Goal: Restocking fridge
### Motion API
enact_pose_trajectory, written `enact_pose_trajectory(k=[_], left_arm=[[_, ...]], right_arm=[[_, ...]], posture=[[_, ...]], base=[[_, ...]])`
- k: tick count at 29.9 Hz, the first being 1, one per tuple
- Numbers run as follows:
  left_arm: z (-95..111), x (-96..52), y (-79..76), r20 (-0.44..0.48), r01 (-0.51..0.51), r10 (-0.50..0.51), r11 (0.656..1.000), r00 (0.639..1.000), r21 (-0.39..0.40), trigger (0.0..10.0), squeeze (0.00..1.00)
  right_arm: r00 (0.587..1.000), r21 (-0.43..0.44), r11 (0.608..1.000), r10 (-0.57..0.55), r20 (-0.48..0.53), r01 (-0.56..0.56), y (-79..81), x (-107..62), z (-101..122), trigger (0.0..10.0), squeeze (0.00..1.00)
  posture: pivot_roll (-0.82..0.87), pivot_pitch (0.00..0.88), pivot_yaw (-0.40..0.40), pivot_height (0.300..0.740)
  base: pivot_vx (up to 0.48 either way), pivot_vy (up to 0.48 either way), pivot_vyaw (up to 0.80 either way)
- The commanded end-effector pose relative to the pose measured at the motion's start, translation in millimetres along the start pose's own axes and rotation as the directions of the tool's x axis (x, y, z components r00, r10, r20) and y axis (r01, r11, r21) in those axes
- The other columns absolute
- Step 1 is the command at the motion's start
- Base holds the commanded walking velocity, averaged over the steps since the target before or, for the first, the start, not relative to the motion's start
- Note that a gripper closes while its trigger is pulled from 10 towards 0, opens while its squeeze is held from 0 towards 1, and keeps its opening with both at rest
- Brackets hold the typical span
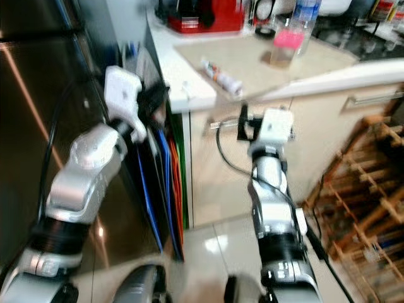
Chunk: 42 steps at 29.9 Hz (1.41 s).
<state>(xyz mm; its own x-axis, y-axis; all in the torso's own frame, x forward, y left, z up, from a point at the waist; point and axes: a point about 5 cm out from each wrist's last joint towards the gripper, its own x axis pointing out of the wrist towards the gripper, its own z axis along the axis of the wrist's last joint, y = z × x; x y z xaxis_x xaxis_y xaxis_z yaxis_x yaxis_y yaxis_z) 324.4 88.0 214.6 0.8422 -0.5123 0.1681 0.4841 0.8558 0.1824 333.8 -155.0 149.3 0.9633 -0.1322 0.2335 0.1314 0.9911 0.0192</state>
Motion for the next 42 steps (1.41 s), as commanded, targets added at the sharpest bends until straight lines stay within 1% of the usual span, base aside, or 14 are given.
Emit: enact_pose_trajectory(k=[1, 2, 5, 6, 9, 14, 15, 19, 23, 26, 30, 32, 38, 42], left_arm=[[10.7, 1.0, -3.4, 0.038, 0.028, -0.029, 0.999, 0.999, 0.023, 10.0, 1.00], [11.4, 0.0, -8.0, 0.041, 0.062, -0.062, 0.998, 0.997, 0.019, 10.0, 1.00], [11.0, -1.5, -10.9, 0.039, 0.087, -0.088, 0.996, 0.995, 0.024, 10.0, 1.00], [8.3, -5.0, -14.2, 0.029, 0.117, -0.118, 0.993, 0.993, 0.023, 10.0, 0.00], [4.4, -8.9, -13.7, 0.019, 0.097, -0.097, 0.995, 0.995, 0.003, 10.0, 0.00], [-1.5, -12.5, -15.4, -0.004, 0.083, -0.083, 0.997, 0.997, 0.009, 10.0, 0.00], [-7.2, -17.2, -17.0, -0.011, 0.075, -0.075, 0.997, 0.997, -0.010, 10.0, 1.00], [-12.7, -19.7, -17.5, -0.028, 0.068, -0.069, 0.997, 0.997, -0.025, 10.0, 1.00], [-20.2, -22.2, -14.5, -0.046, 0.013, -0.016, 0.998, 0.999, -0.067, 10.0, 1.00], [-25.0, -24.8, -11.1, -0.049, -0.040, 0.032, 0.986, 0.998, -0.163, 10.0, 1.00], [-25.1, -28.0, -10.2, -0.051, -0.058, 0.053, 0.992, 0.997, -0.116, 10.0, 1.00], [-23.5, -30.9, -7.5, -0.047, -0.095, 0.092, 0.992, 0.995, -0.084, 10.0, 1.00], [-20.0, -32.4, -8.2, -0.036, -0.115, 0.112, 0.989, 0.993, -0.097, 10.0, 1.00], [-20.2, -36.1, -9.7, -0.033, -0.134, 0.131, 0.981, 0.991, -0.138, 10.0, 1.00]], right_arm=[[0.999, -0.006, 1.000, 0.005, 0.040, -0.004, 1.7, 2.4, 8.3, 10.0, 0.00], [0.998, -0.022, 1.000, 0.014, 0.057, -0.012, 3.4, 2.4, 10.9, 10.0, 0.00], [0.997, -0.030, 0.999, 0.021, 0.068, -0.019, 5.1, 2.1, 12.4, 10.0, 0.00], [0.997, -0.038, 0.999, 0.026, 0.073, -0.023, 6.4, 1.4, 12.7, 10.0, 0.00], [0.997, -0.039, 0.999, 0.025, 0.067, -0.023, 5.7, -0.1, 10.6, 10.0, 0.00], [0.998, -0.042, 0.999, 0.025, 0.060, -0.022, 4.8, -1.2, 9.1, 10.0, 0.00], [0.998, -0.044, 0.999, 0.026, 0.056, -0.024, 4.5, -1.8, 7.9, 10.0, 0.00], [0.998, -0.044, 0.999, 0.030, 0.056, -0.028, 5.3, -2.1, 7.8, 10.0, 0.00], [0.998, -0.042, 0.998, 0.044, 0.053, -0.042, 8.6, -2.9, 7.8, 10.0, 0.00], [0.997, -0.044, 0.998, 0.055, 0.056, -0.053, 11.1, -3.0, 9.2, 10.0, 0.00], [0.994, -0.060, 0.996, 0.071, 0.082, -0.066, 13.0, -3.6, 14.1, 10.0, 0.00], [0.990, -0.076, 0.995, 0.070, 0.123, -0.061, 10.8, -5.3, 22.3, 10.0, 0.00], [0.992, -0.101, 0.994, 0.063, 0.112, -0.052, 5.4, -6.3, 22.0, 10.0, 0.00], [0.995, -0.104, 0.994, 0.052, 0.084, -0.043, -0.7, -9.6, 17.8, 10.0, 0.00]], posture=[[0.00, 0.000, 0.039, 0.650], [0.00, 0.000, 0.040, 0.650], [0.00, 0.000, 0.041, 0.650], [0.00, 0.000, 0.041, 0.650], [0.00, 0.000, 0.041, 0.650], [0.01, 0.000, 0.037, 0.650], [0.01, 0.000, 0.035, 0.650], [0.01, 0.000, 0.033, 0.650], [0.01, 0.000, 0.031, 0.650], [0.00, 0.000, 0.030, 0.650], [0.01, 0.000, 0.026, 0.650], [0.01, 0.000, 0.020, 0.650], [0.00, 0.029, 0.015, 0.650], [0.00, 0.031, 0.014, 0.650]], base=[[0.000, 0.000, 0.00], [0.000, 0.000, 0.00], [0.000, 0.000, 0.00], [0.000, 0.000, 0.00], [0.000, 0.000, 0.00], [0.000, 0.000, 0.00], [0.000, 0.000, 0.00], [0.000, 0.000, 0.00], [0.000, 0.000, 0.00], [0.000, 0.000, 0.00], [0.000, 0.000, 0.00], [0.000, 0.000, 0.00], [0.000, 0.000, 0.00], [0.000, 0.000, 0.00]])
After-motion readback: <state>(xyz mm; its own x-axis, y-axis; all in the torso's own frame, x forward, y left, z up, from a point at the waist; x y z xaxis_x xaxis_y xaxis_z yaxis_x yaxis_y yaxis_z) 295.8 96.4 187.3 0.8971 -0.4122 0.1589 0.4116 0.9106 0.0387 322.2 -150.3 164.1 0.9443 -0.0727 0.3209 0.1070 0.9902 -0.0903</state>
